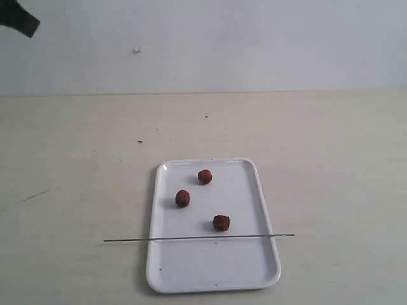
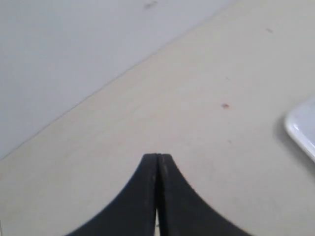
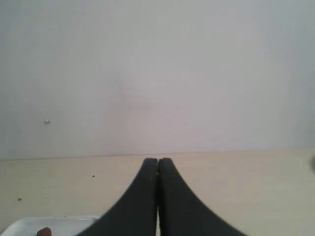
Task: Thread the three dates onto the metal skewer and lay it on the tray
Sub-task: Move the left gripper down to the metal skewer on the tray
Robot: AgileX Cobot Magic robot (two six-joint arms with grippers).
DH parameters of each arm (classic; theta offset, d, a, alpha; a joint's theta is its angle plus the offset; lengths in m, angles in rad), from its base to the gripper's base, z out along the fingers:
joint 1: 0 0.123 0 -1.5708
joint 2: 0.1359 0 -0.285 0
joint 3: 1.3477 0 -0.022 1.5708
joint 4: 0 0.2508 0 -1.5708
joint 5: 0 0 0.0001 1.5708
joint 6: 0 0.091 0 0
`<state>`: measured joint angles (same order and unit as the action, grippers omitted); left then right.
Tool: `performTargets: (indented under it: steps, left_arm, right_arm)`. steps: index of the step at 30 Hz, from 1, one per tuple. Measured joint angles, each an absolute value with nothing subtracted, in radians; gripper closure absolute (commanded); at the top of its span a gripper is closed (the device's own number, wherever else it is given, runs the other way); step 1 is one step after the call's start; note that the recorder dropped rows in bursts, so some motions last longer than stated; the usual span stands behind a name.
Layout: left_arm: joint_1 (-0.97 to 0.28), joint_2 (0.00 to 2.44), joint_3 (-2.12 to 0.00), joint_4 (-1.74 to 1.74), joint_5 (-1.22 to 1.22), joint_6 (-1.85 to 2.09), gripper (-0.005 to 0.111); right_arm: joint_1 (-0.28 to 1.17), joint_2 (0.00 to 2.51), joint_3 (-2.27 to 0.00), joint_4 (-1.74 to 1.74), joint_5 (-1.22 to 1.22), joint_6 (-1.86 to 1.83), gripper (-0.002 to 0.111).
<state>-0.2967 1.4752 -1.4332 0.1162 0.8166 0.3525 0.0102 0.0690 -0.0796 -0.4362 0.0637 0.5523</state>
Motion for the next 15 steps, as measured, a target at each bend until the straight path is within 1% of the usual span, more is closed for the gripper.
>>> performTargets:
  steps: [5,8,11,15]
  left_arm:
    - [-0.324,1.513,-1.433,-0.159,0.968,0.724,0.107]
    - [-0.332,1.561,-1.433,-0.280,1.086,0.862,0.107]
    - [-0.366,1.614,-1.433,-0.277,1.152,0.915,0.107]
    - [-0.453,1.657,-1.433,-0.198,1.172,0.932,0.107]
  right_arm:
    - [0.010,0.069,-0.080,-0.436,0.064,0.552,0.108]
    - [0.010,0.069,-0.080,-0.436,0.064,0.552,0.108]
    - [0.010,0.069,-0.080,-0.436,0.064,0.552,0.108]
    - [0.010,0.069,-0.080,-0.436,0.064,0.552,0.108]
